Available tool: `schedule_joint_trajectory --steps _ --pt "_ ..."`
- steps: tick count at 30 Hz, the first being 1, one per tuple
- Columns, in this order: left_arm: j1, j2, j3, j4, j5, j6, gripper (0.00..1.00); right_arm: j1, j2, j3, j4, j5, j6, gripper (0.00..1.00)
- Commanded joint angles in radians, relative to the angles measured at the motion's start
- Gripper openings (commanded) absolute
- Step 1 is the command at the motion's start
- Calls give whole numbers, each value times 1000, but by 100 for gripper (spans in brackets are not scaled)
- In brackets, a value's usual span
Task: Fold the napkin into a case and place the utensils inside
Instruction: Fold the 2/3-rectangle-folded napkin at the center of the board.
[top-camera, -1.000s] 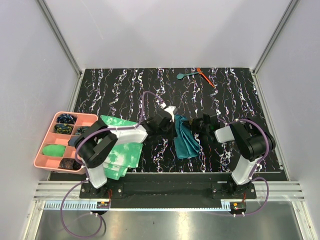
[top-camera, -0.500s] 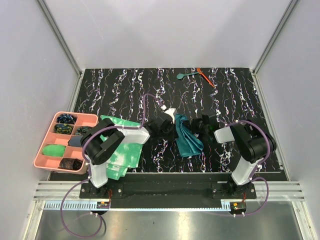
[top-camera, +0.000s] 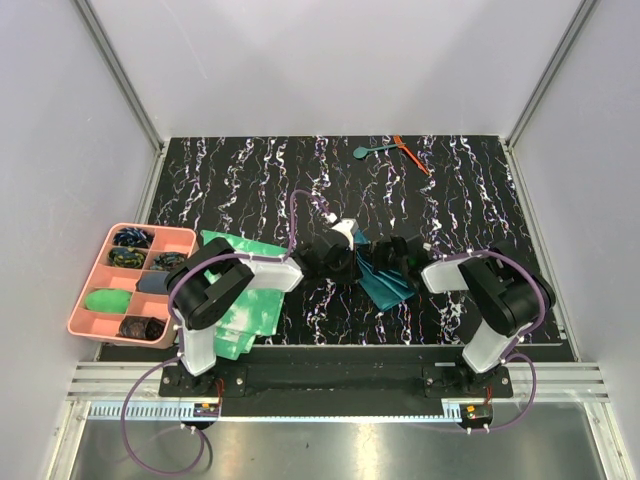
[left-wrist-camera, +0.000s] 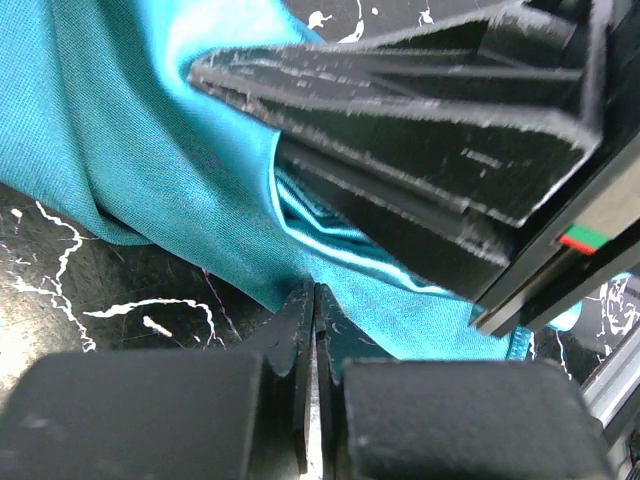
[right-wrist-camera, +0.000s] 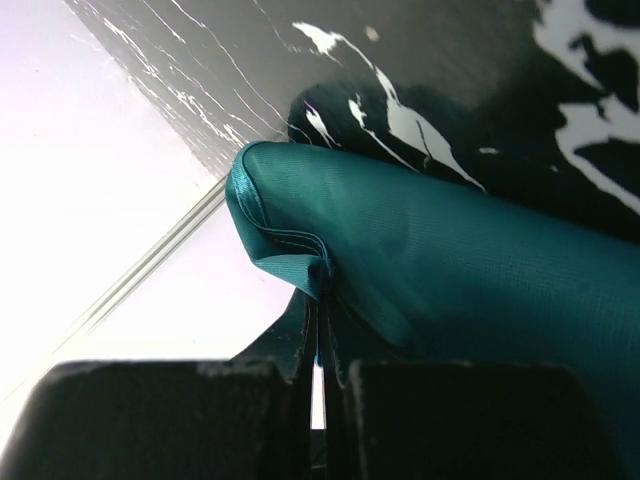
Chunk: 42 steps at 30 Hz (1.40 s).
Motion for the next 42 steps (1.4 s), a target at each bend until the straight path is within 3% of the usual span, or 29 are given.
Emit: schedule_joint_trajectory --steps 1,7,14,19,22,33,42 --pt "-6 7 -28 28 -15 18 2 15 0 3 31 46 42 0" --pt "31 -38 -71 65 71 48 7 14 70 -14 97 12 14 0" --pt "100 -202 -116 5 107 110 40 15 95 -2 106 1 -17 0" --pt "118 -204 -67 -72 85 81 52 15 112 -3 131 -7 -20 0" --pt "118 -171 -33 -102 59 61 68 15 118 -5 140 -10 -20 0" --pt "117 -39 107 -193 -85 44 76 15 127 1 149 -22 -15 0" --pt "121 -56 67 -118 -67 -2 79 15 124 3 148 -28 -20 0"
